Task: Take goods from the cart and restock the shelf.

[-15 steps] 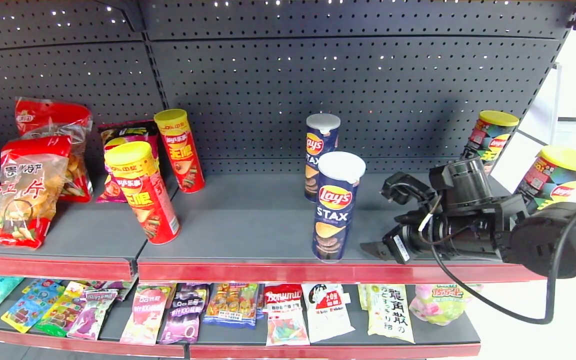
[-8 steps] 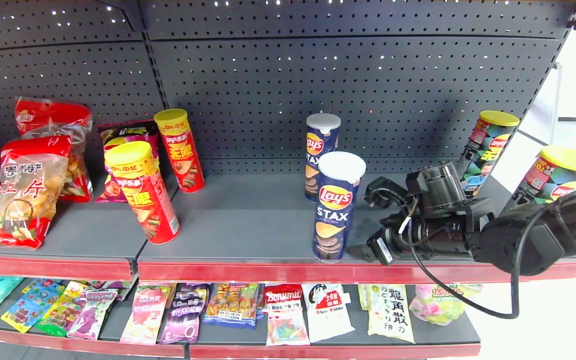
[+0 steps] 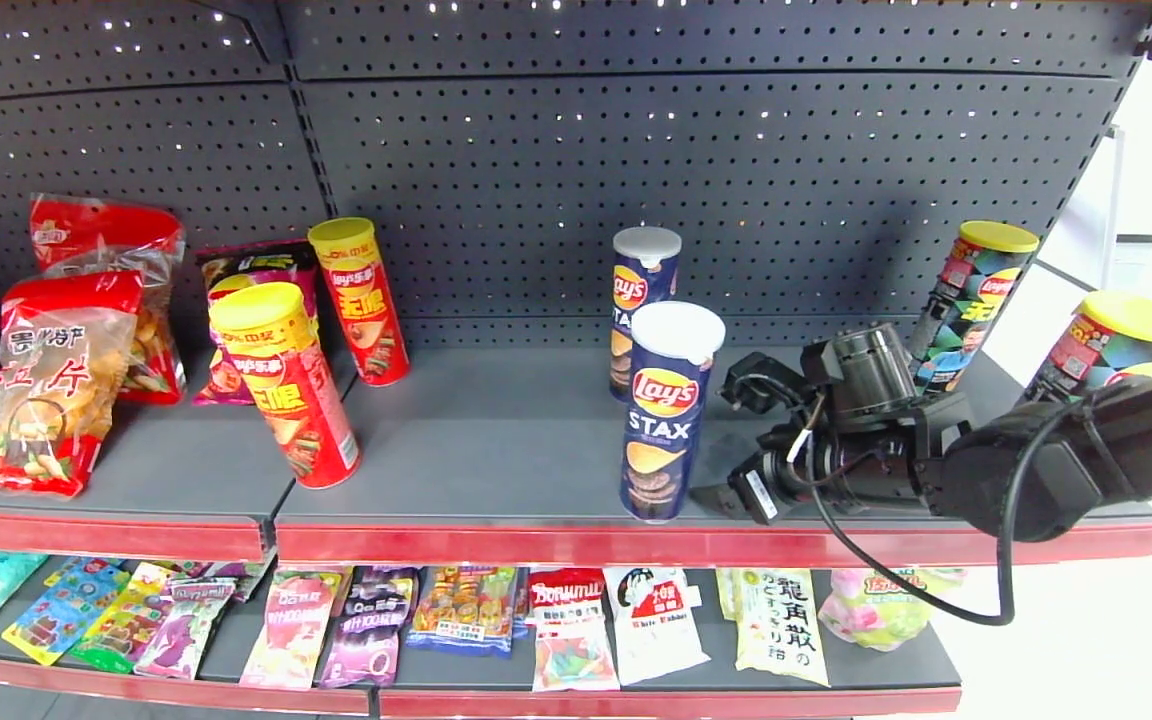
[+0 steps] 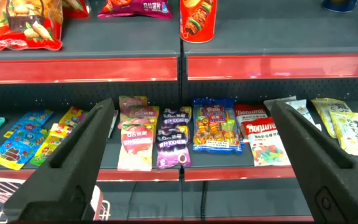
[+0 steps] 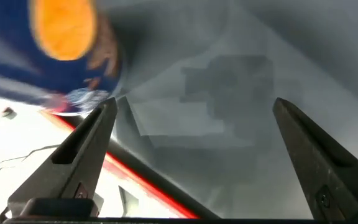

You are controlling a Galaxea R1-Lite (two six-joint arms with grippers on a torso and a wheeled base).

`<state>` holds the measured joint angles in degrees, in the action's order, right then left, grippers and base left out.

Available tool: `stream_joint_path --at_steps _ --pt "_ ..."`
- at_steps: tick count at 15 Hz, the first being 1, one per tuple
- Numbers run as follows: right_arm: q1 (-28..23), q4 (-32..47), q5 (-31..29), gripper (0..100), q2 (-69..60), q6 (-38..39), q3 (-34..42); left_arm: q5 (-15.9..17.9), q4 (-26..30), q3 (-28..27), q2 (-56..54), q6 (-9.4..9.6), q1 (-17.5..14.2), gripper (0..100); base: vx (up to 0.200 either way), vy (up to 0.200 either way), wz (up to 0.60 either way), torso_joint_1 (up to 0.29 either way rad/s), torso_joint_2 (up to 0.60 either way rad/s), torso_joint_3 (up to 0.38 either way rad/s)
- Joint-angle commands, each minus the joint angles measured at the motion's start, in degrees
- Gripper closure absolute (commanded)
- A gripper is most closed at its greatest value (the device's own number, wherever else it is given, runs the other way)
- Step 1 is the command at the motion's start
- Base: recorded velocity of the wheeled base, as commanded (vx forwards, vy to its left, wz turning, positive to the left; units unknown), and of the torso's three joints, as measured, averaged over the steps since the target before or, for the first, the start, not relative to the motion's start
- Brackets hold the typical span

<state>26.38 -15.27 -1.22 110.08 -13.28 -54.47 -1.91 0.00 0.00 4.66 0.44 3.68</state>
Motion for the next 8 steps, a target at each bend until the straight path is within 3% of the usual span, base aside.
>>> stream_joint_path --at_steps 1,8 --pt "-0.2 0.0 -1.1 0 0.0 0.1 0.0 0.1 0.0 0.0 0.1 0.0 0.0 0 0.0 0.0 0.0 0.0 0.0 0.0" --pt "-0.5 0.0 -1.4 0 0.7 0.3 -2.0 0.0 0.0 0.0 0.1 0.0 0.0 0 0.0 0.0 0.0 0.0 0.0 0.0"
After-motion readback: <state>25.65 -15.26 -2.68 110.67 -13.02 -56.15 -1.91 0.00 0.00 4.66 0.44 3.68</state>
